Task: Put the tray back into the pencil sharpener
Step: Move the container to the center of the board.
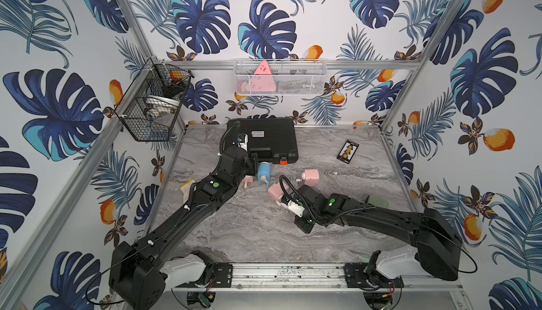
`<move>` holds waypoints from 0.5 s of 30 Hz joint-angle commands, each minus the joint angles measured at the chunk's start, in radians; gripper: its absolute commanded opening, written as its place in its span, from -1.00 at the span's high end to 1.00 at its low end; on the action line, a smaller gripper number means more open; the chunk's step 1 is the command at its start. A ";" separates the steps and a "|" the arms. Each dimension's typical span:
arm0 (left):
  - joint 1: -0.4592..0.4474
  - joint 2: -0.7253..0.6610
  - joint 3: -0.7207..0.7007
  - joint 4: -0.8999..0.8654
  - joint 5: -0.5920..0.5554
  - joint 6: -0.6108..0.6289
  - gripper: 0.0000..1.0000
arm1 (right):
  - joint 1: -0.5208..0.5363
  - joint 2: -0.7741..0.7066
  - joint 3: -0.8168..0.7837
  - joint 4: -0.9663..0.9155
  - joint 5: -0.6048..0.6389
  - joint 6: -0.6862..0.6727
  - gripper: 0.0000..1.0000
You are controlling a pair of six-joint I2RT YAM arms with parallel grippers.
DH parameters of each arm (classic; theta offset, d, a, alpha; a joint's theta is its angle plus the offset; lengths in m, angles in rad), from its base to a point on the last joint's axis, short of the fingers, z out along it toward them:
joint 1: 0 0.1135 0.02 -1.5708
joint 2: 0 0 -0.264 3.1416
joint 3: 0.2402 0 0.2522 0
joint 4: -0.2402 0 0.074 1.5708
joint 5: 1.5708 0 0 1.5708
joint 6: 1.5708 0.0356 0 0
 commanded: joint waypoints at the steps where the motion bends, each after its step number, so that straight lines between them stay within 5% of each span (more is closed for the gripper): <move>1: 0.002 -0.001 0.000 0.031 -0.005 0.010 -0.24 | 0.002 0.020 -0.018 0.016 -0.077 -0.171 1.00; 15: 0.002 0.015 0.002 0.027 0.004 0.008 -0.25 | 0.006 0.153 -0.009 0.012 -0.093 -0.261 1.00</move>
